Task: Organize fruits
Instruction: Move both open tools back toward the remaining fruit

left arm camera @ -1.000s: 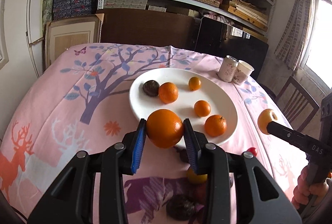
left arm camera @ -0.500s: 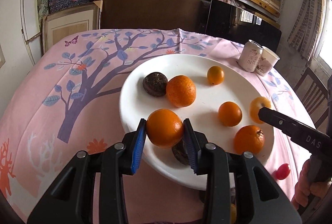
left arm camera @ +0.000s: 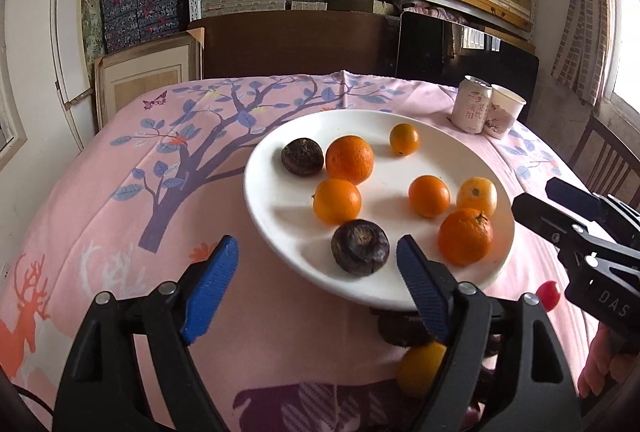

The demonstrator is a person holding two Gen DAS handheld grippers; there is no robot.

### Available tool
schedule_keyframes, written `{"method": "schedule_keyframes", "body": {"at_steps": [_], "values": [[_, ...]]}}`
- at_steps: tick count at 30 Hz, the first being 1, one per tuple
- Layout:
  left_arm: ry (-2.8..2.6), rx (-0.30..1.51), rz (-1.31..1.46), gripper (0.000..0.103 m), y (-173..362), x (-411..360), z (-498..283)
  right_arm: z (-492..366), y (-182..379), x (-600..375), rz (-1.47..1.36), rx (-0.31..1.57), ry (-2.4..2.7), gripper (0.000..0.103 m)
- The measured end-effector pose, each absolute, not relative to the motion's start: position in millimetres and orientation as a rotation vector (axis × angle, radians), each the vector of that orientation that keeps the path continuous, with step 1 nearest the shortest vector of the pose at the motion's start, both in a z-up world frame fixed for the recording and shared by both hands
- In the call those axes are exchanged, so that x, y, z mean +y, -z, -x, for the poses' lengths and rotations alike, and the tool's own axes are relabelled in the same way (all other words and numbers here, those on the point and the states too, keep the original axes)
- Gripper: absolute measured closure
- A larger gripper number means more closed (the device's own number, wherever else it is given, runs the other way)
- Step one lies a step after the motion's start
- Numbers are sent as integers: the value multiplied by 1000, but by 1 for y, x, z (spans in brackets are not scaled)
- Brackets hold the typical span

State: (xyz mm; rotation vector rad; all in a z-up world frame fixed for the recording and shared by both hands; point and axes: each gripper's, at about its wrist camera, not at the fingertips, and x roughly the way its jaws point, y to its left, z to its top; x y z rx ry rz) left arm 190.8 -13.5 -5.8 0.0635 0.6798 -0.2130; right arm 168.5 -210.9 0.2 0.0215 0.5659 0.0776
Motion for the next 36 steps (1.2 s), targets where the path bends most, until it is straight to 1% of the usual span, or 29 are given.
{"method": "schedule_keyframes", "body": {"at_steps": [1, 2, 4, 8, 10, 12, 14, 17, 21, 25, 28, 30, 36], "values": [[209, 678, -70, 22, 7, -13, -185, -161, -1, -208, -1, 555, -72, 36], [204, 677, -77, 17, 8, -13, -180, -154, -1, -207, 19, 544, -65, 35], [191, 667, -85, 13, 9, -11, -168, -142, -1, -204, 47, 533, -55, 34], [184, 657, -53, 11, 7, 1, -147, -118, 2, -207, 61, 534, -47, 31], [171, 654, -29, 9, 6, 9, -138, -107, 4, -211, 55, 535, -30, 28], [161, 660, -4, 9, 7, 17, -129, -97, 4, -221, 19, 542, -15, 22], [165, 671, 24, 9, 8, 25, -119, -90, 5, -235, -41, 555, -3, 19], [195, 676, 46, 9, 9, 28, -101, -83, 9, -258, -148, 578, 10, 19], [254, 679, -6, 8, 12, 17, -82, -84, 15, -275, -251, 604, 9, 19], [241, 714, -91, 6, 20, 4, -77, -84, 18, -273, -250, 611, 8, 19], [250, 752, -65, 5, 25, 8, -83, -85, 18, -272, -243, 613, 6, 19], [258, 814, -51, 5, 34, 9, -91, -86, 19, -272, -244, 621, 7, 19], [273, 919, 61, 4, 49, 29, -109, -87, 20, -271, -241, 631, 7, 19]]}}
